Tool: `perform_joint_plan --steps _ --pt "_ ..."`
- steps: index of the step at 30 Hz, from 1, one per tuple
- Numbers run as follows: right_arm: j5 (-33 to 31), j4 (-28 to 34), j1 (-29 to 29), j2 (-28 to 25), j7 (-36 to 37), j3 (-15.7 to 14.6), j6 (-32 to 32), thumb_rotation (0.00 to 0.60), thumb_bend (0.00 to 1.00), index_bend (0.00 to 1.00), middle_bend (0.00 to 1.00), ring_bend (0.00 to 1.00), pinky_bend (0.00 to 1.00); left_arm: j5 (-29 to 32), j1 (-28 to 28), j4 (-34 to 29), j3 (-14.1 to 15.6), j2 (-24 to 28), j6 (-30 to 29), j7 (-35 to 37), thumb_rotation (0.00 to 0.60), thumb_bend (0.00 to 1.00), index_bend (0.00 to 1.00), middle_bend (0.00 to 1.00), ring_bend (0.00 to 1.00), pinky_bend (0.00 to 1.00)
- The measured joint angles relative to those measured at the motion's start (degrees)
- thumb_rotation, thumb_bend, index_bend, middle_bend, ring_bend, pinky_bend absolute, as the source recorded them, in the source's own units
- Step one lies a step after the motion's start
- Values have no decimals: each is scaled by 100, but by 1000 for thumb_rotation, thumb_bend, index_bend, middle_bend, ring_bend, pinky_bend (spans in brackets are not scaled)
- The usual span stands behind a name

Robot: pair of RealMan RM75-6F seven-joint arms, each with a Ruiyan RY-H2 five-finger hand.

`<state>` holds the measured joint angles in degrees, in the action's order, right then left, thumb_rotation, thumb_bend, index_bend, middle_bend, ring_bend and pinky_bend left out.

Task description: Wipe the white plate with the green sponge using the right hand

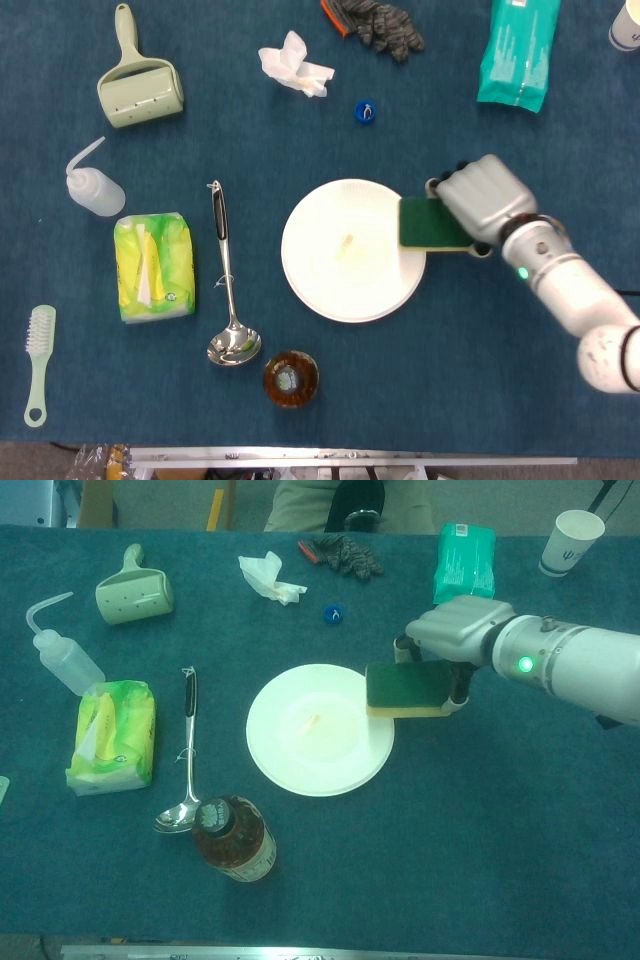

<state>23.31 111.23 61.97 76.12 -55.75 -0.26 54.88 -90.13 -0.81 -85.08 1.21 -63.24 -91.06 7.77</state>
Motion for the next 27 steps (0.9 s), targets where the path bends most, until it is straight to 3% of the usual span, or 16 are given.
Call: perform_joint_plan --steps 27 --pt "-1329 -1057 1496 1394 -654 -15 -96 600 216 506 358 275 503 -59 -241 249 -3 -35 -349 310 600 367 322 266 178 163"
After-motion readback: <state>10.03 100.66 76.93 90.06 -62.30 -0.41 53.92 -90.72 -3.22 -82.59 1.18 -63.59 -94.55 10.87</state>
